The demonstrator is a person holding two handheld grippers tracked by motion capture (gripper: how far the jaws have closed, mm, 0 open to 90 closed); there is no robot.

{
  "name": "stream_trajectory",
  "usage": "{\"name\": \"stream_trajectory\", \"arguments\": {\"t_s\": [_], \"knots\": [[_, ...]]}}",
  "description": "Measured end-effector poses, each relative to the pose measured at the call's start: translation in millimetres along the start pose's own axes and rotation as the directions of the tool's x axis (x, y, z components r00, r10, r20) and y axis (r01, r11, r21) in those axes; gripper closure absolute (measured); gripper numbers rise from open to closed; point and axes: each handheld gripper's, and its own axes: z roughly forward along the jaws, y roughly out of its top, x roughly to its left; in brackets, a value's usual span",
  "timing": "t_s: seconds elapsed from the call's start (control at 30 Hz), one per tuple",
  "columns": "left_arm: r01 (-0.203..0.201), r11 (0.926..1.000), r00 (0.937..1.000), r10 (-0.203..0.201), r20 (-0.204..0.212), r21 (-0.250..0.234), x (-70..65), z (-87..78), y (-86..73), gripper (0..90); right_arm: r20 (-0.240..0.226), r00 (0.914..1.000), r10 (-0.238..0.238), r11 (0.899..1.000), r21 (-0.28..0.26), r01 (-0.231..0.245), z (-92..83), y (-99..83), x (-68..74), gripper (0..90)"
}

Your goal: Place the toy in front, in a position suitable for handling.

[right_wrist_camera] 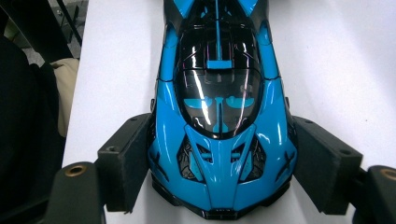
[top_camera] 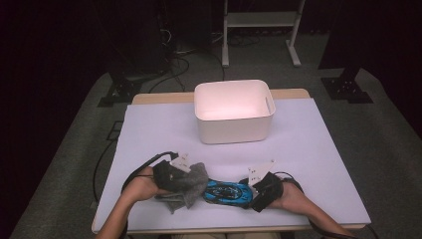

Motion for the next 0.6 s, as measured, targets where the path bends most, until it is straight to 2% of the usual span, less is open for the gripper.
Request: {"name": "stream_trajectory", "arguments": {"t_s": [0.03,0.07,0.17,0.33,0.4,0.47,0.57,0.6], "knots": [[0.011,0.9999,0.9999,-0.011,-0.013,0.005,1.6,-3.9,-4.5,78.2,0.000,1.0000,0.000,1.000,0.000,0.000,0.0,0.0,0.0,24.8],[0.033,0.9994,0.9986,-0.033,-0.042,0.011,4.3,-11.8,-14.1,78.2,-0.001,1.0000,-0.001,1.000,0.004,0.001,-0.1,0.4,-0.1,24.9],[0.076,0.9971,0.9944,-0.076,-0.073,-0.002,7.1,-24.1,-29.3,78.2,0.001,1.0000,-0.005,1.000,0.005,0.005,-0.5,0.3,-0.1,24.9],[0.140,0.9899,0.9829,-0.142,-0.118,-0.020,10.8,-37.0,-52.7,77.8,0.001,1.0000,-0.006,1.000,0.023,0.006,-2.4,1.0,-0.2,24.9],[0.162,0.9861,0.9783,-0.166,-0.125,-0.037,12.9,-38.7,-61.2,77.4,0.000,1.0000,-0.008,0.999,0.044,0.008,-4.5,1.2,-0.8,24.8],[0.194,0.9788,0.9708,-0.201,-0.130,-0.065,14.4,-38.5,-69.5,77.0,-0.002,1.0000,-0.002,0.999,0.054,0.003,-6.3,0.8,-1.1,24.8],[0.210,0.9730,0.9691,-0.220,-0.112,-0.096,12.8,-35.7,-75.2,76.4,-0.002,1.0000,0.003,0.999,0.053,-0.003,-7.3,-0.5,-1.2,24.7],[0.214,0.9695,0.9675,-0.228,-0.110,-0.119,11.6,-34.1,-77.5,73.3,-0.008,0.9999,0.009,0.999,0.050,-0.008,-7.0,-0.7,-1.8,24.4]]}}
